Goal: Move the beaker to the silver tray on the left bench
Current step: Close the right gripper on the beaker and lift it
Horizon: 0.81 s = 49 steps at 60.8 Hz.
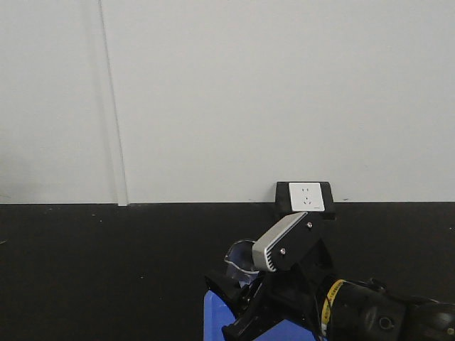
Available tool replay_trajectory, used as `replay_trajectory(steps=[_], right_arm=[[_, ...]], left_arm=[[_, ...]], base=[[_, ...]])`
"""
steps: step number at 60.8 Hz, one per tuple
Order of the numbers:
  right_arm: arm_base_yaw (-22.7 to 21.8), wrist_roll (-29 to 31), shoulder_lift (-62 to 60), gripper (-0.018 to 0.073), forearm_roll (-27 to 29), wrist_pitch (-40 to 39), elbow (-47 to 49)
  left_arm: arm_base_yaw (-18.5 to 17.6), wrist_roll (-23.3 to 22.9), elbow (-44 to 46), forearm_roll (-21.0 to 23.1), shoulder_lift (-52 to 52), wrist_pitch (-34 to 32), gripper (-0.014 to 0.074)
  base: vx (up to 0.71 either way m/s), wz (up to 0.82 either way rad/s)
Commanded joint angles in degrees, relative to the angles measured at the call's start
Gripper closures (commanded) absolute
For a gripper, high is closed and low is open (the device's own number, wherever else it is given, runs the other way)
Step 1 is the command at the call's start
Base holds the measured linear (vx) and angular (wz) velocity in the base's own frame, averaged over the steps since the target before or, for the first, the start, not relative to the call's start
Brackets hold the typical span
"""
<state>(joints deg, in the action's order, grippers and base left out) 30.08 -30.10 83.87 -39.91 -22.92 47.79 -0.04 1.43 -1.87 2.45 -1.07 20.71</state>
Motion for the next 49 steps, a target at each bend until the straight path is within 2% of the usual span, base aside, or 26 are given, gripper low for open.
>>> replay_trajectory(steps=[1, 6, 49], right_arm=[[2.01, -0.25, -4.91, 0.0573, 1.22, 1.03, 1.61], [3.09, -0.25, -6.84, 0.0573, 1.22, 3.73, 1.61], [2.97, -0.25, -7.16, 0.0573, 1.22, 3.4, 1.42]], left_arm=[[-0.19, -0.03, -1.13, 0.45, -0.32, -4.52, 0.0595], [-0.19, -0.03, -1.13, 0.45, -0.32, -4.52, 0.0595], [-0.19, -0.03, -1.13, 0.45, -0.32, -4.52, 0.0595]], base=[[0.0, 0.0], [0.0, 0.0], [0.0, 0.01]])
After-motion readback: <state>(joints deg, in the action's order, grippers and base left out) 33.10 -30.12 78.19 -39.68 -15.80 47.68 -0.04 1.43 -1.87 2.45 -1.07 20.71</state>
